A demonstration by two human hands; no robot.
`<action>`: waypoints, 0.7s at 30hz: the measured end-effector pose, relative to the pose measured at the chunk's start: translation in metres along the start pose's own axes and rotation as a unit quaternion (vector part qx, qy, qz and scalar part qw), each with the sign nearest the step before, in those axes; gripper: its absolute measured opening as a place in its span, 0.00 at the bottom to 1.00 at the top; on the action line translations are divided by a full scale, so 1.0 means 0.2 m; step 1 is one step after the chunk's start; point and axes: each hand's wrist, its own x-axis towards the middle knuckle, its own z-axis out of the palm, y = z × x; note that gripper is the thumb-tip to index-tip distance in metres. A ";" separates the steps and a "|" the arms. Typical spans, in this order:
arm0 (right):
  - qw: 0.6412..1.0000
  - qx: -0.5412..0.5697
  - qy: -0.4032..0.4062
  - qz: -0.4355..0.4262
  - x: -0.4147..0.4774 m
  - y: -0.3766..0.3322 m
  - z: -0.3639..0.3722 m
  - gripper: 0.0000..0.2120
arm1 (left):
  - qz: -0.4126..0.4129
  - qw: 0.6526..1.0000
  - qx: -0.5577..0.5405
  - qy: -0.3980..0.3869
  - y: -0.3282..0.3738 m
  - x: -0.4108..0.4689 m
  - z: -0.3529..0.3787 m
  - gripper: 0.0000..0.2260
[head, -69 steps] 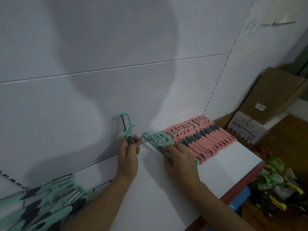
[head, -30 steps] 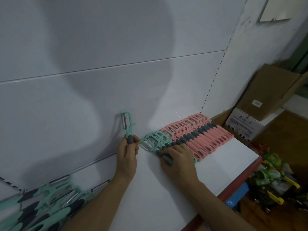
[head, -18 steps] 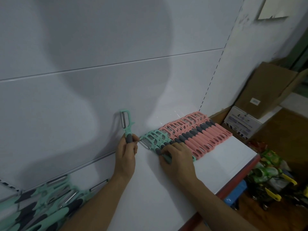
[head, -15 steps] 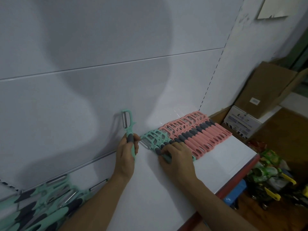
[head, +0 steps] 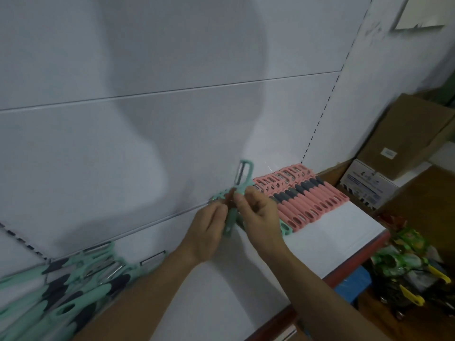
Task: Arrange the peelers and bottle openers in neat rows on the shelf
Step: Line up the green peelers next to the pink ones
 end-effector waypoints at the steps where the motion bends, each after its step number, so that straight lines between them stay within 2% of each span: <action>1: 1.000 0.004 0.023 0.003 0.01 -0.01 -0.02 0.10 | 0.033 0.995 0.090 0.015 0.01 0.01 -0.05 0.15; 2: 0.999 -0.029 0.041 -0.007 0.01 -0.02 -0.05 0.09 | 0.060 0.980 0.186 0.028 0.01 0.02 -0.10 0.15; 4: 0.981 -0.180 0.044 -0.050 0.02 0.00 -0.11 0.08 | 0.087 0.929 0.358 0.032 -0.04 0.00 -0.20 0.12; 7: 0.940 -0.339 -0.005 -0.034 0.01 0.05 -0.15 0.11 | 0.048 0.874 0.483 -0.005 -0.11 -0.07 -0.27 0.11; 9: 0.927 -0.375 -0.023 -0.016 -0.01 0.07 -0.13 0.20 | 0.047 0.864 0.501 -0.009 -0.15 -0.09 -0.27 0.12; 11: 0.931 -0.365 -0.010 -0.026 -0.03 0.08 -0.10 0.24 | 0.059 0.863 0.502 -0.004 -0.15 -0.08 -0.27 0.12; 13: 0.934 -0.354 0.013 -0.044 -0.06 0.09 -0.08 0.21 | 0.060 0.868 0.494 -0.002 -0.15 -0.07 -0.29 0.12; 16: 0.882 -0.457 0.025 -0.110 -0.07 0.10 -0.08 0.11 | 0.063 0.873 0.484 -0.004 -0.17 -0.07 -0.30 0.12; 21: 0.850 -0.504 0.015 -0.150 -0.08 0.12 -0.06 0.08 | 0.053 0.875 0.480 -0.003 -0.18 -0.06 -0.29 0.12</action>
